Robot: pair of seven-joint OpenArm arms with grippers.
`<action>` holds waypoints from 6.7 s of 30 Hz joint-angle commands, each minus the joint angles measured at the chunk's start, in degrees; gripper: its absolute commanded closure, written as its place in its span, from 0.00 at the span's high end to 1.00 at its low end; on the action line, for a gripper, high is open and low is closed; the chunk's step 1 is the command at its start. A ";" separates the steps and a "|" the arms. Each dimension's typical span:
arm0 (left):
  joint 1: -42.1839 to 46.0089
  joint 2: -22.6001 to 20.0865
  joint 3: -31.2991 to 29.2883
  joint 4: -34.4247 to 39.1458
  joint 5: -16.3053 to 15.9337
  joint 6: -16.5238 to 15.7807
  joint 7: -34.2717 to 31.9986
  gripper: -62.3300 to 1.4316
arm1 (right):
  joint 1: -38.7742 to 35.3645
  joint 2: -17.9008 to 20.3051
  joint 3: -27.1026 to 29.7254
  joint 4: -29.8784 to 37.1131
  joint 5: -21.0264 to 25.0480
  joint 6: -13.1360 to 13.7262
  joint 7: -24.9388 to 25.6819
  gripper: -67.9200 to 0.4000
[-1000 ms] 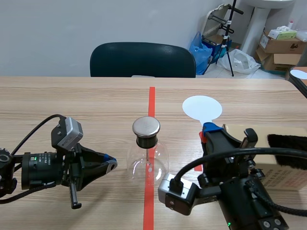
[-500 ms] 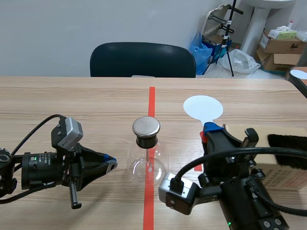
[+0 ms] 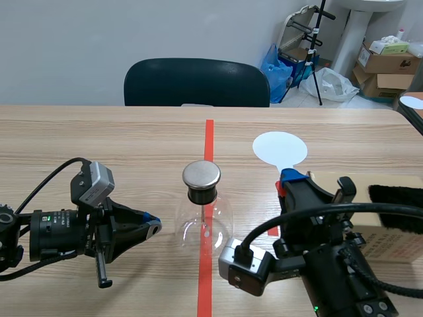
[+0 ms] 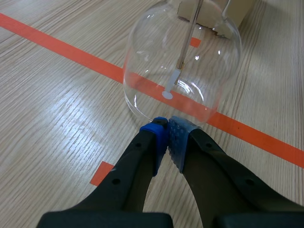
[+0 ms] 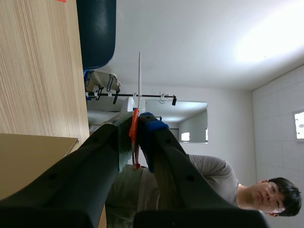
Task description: Do the electroscope experiment
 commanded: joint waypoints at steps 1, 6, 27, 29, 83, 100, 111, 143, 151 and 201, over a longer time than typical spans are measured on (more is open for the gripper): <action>-0.15 0.28 -0.15 0.96 -0.79 -0.09 -0.81 0.08 | 0.68 0.39 0.46 0.17 -0.46 -0.39 -0.17 0.02; -0.15 0.28 -0.15 0.96 -0.79 -0.09 -0.81 0.08 | 0.68 0.39 0.46 0.17 -0.46 -0.39 1.01 0.02; -0.15 0.28 -0.15 0.96 -0.79 -0.09 -0.81 0.08 | 0.68 0.39 0.46 0.17 -0.46 -0.39 21.88 0.02; -0.15 0.28 -0.15 0.96 -0.79 -0.09 -0.81 0.08 | 0.68 0.39 0.46 0.17 -0.46 -0.39 23.43 0.02; -0.15 0.28 -0.15 0.96 -0.79 -0.09 -0.83 0.08 | 0.68 0.39 0.46 0.17 -0.48 -0.39 9.55 0.02; -0.15 0.28 -0.15 0.96 -0.79 -0.09 -0.83 0.08 | 0.68 0.39 0.48 0.17 -0.48 -0.39 -8.13 0.02; -0.15 0.26 -0.15 0.96 -0.81 -0.09 -1.25 0.08 | 0.68 0.39 0.46 0.17 -0.48 -0.39 -10.08 0.02; -0.15 0.26 -0.15 0.96 -0.79 -0.09 -1.66 0.08 | 0.68 0.09 0.48 0.17 -0.48 -0.39 25.00 0.02; -0.15 0.26 -0.15 0.96 -0.79 -0.09 -1.66 0.08 | 0.68 0.09 0.48 0.17 -0.48 -0.39 24.98 0.02; -0.15 0.26 -0.15 0.96 -0.79 -0.09 -1.68 0.08 | 0.68 0.11 0.48 0.17 -0.48 -0.39 -3.15 0.02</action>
